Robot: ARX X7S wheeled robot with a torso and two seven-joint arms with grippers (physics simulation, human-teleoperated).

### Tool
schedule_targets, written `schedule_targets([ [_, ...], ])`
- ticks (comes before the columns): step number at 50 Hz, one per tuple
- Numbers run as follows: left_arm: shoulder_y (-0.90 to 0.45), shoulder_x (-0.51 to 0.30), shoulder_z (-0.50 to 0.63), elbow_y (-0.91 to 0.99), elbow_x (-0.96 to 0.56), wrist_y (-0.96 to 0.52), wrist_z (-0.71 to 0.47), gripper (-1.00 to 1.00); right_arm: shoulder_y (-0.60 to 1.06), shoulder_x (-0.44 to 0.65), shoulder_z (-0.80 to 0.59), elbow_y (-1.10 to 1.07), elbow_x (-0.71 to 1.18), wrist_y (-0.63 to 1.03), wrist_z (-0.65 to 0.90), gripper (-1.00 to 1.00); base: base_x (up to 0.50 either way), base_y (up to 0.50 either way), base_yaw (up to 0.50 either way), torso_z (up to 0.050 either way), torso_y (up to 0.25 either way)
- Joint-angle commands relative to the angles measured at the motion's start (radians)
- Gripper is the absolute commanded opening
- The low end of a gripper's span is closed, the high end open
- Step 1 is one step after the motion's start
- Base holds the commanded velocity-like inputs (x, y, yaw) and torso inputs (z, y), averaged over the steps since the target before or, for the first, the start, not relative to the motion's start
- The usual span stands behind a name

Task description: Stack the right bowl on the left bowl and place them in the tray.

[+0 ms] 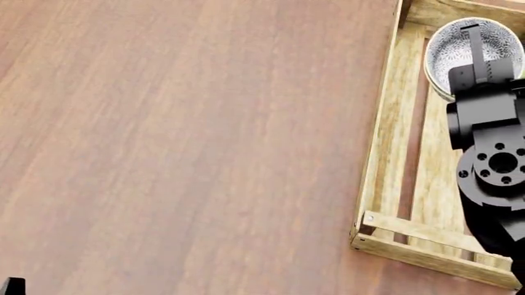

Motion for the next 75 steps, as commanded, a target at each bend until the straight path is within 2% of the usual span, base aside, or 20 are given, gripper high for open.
schedule_targets([
  [1, 0.003, 0.007, -0.043, -0.005, -0.007, 0.032, 0.037, 1.0, 0.0, -0.032, 0.015, 0.061, -0.05, 0.023, -0.031, -1.0, 0.0, 0.0, 0.0, 0.0, 0.0],
  [8, 0.001, -0.022, -0.048, -0.009, -0.01, 0.051, 0.044, 1.0, 0.006, -0.073, -0.009, 0.167, -0.035, 0.08, 0.016, -1.0, 0.0, 0.0, 0.0, 0.0, 0.001],
  [21, 0.008, -0.028, -0.059, -0.007, -0.013, 0.053, 0.049, 1.0, -0.008, -0.076, -0.013, 0.185, -0.041, 0.078, 0.028, -1.0, 0.0, 0.0, 0.0, 0.001, 0.001],
  [35, 0.025, -0.018, -0.069, -0.022, -0.017, 0.065, 0.055, 1.0, 0.007, -0.216, -0.03, 0.502, -0.023, 0.231, -0.079, -1.0, 0.0, 0.0, 0.0, 0.0, 0.001],
  [47, 0.038, -0.01, -0.077, -0.045, -0.024, 0.079, 0.059, 1.0, 0.014, -0.256, -0.051, 0.604, -0.002, 0.281, -0.131, -1.0, 0.0, 0.0, 0.0, 0.0, 0.001],
  [75, 0.054, -0.037, -0.098, -0.045, -0.028, 0.101, 0.069, 1.0, -0.007, -0.272, -0.346, 0.607, 0.284, 0.256, -0.186, -1.0, 0.0, 0.0, 0.0, 0.0, 0.001],
])
